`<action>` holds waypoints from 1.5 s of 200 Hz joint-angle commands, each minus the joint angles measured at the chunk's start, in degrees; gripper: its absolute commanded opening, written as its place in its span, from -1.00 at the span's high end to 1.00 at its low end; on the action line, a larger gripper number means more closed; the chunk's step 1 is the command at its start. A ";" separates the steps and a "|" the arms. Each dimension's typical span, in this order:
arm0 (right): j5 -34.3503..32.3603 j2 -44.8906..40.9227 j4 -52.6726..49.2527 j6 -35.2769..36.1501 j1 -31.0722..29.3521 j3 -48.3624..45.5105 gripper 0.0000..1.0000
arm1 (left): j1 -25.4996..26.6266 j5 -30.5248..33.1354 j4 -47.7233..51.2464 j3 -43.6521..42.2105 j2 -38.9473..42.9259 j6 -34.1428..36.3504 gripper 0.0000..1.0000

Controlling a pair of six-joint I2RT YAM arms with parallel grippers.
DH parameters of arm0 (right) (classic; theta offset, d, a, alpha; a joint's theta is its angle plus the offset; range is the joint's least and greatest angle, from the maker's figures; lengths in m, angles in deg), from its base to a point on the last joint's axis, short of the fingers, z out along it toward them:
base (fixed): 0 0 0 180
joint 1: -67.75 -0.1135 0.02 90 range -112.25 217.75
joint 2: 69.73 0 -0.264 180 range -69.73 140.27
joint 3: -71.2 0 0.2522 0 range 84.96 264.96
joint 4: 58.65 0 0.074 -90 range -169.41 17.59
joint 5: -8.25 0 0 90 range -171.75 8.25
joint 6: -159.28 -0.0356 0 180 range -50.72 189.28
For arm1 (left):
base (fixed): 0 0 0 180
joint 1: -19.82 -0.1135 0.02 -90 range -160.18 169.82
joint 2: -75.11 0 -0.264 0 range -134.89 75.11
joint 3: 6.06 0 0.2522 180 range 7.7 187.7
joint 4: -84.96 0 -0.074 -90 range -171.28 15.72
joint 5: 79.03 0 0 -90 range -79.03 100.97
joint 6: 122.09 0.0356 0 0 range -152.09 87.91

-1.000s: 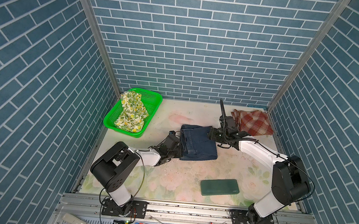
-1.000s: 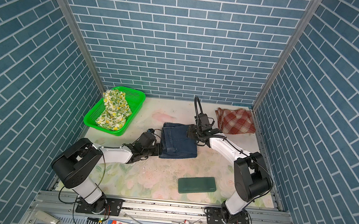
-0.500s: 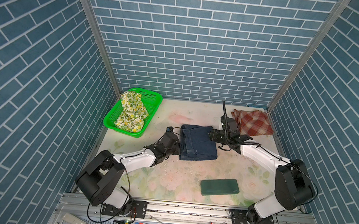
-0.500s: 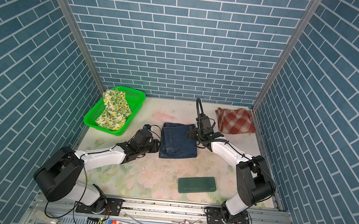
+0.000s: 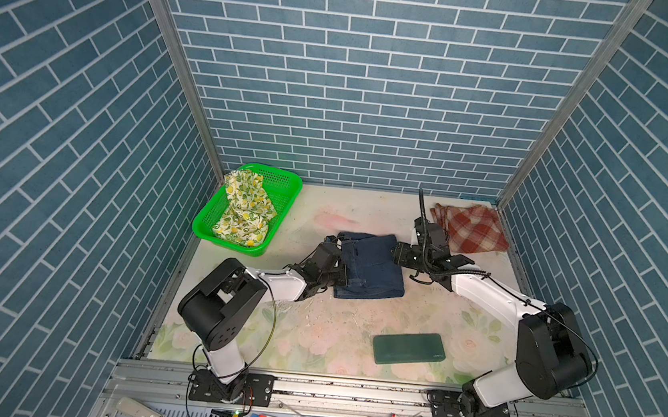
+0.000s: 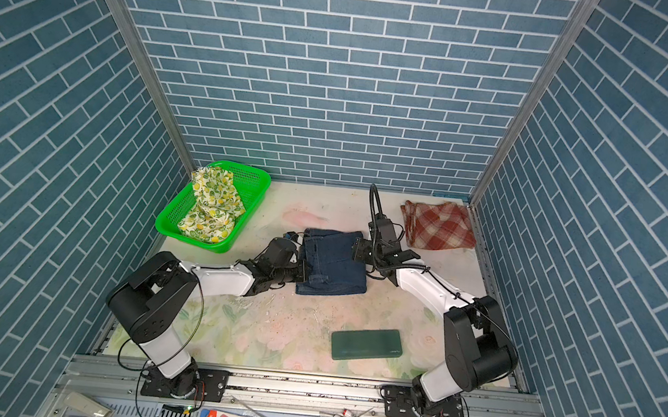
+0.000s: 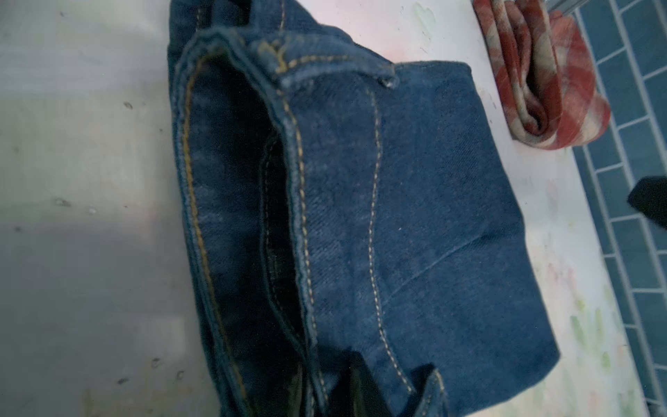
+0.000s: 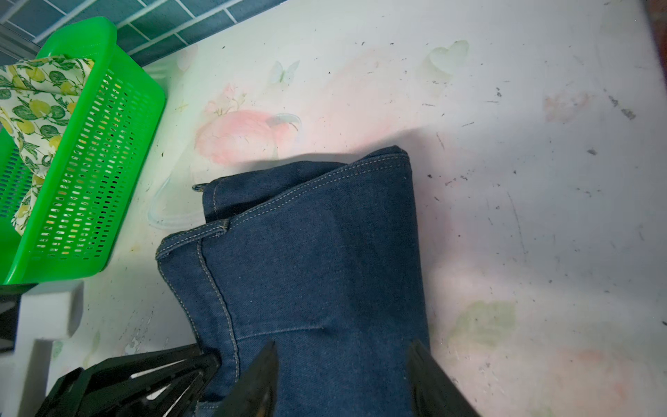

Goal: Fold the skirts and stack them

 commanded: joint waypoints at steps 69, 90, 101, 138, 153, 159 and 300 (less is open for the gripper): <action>-0.76 -0.55 0.72 1.90 0.33 -2.25 -0.12 | -0.16 -0.24 1.00 4.24 1.68 1.49 0.96; -1.35 -0.23 0.18 2.51 0.39 -2.17 -0.12 | -1.06 -0.80 0.71 4.43 1.01 0.81 0.96; -1.70 0.12 -0.13 2.80 0.40 -2.17 -0.12 | -1.66 -1.24 0.82 4.69 0.52 0.71 0.96; -2.06 1.70 -0.51 3.44 0.72 -1.97 -0.14 | -3.71 -3.15 -0.25 3.55 -1.62 -0.21 0.93; -1.08 2.59 -0.47 3.61 0.93 -1.49 -0.14 | -4.52 -4.28 -1.81 2.33 -2.39 -0.98 0.86; -0.86 2.88 -0.50 3.76 0.91 -1.25 -0.15 | -4.83 -4.66 -2.44 1.86 -2.75 -1.28 0.80; -1.86 10.56 -3.50 5.38 0.99 3.28 -0.14 | -5.90 0.28 4.32 -1.48 8.76 0.43 0.59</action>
